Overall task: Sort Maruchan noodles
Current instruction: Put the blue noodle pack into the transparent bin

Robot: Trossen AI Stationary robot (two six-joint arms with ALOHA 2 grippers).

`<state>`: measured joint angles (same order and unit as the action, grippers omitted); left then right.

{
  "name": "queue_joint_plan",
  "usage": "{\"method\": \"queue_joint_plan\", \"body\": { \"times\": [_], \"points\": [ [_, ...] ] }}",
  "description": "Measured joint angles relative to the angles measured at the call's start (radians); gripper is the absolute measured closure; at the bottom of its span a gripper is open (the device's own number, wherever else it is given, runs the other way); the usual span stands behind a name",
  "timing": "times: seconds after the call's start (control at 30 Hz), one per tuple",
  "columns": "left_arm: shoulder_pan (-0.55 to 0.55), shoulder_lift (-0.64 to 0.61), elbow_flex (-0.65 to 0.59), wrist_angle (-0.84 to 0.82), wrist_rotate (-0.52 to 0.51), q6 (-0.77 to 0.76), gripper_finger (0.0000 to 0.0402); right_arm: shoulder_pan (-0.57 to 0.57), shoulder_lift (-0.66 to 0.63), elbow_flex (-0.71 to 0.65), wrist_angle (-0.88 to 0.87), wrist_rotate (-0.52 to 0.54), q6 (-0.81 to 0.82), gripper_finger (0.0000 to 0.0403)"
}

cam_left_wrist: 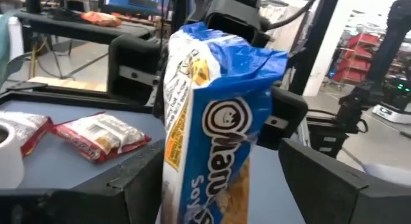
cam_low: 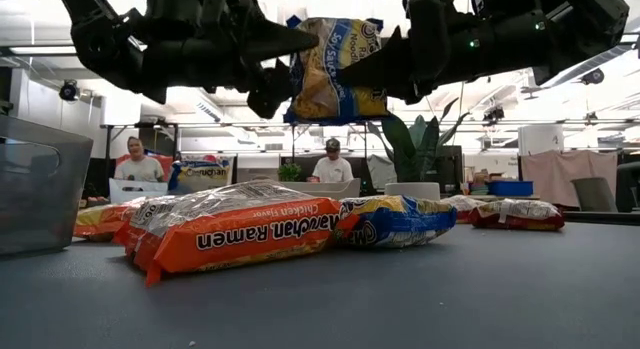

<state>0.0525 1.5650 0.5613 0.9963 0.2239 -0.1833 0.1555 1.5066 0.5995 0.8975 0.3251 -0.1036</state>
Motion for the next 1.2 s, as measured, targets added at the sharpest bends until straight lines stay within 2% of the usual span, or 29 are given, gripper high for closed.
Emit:
{"method": "queue_joint_plan", "body": {
  "times": [0.37, 0.73, 1.2],
  "points": [
    [0.0, 0.057, 0.033, 0.025, -0.042, -0.01, 0.0203, 0.001, 0.0, 0.0, -0.005, -0.007, -0.012, 0.03],
    [0.0, 0.08, 0.066, 0.006, -0.036, -0.01, 0.0316, 0.001, 0.0, 0.0, -0.005, -0.011, -0.01, 0.0297],
    [0.001, 0.079, 0.066, 0.003, -0.031, -0.01, 0.0328, 0.001, 0.0, 0.002, -0.017, -0.013, 0.01, 0.03]
  ]
}}
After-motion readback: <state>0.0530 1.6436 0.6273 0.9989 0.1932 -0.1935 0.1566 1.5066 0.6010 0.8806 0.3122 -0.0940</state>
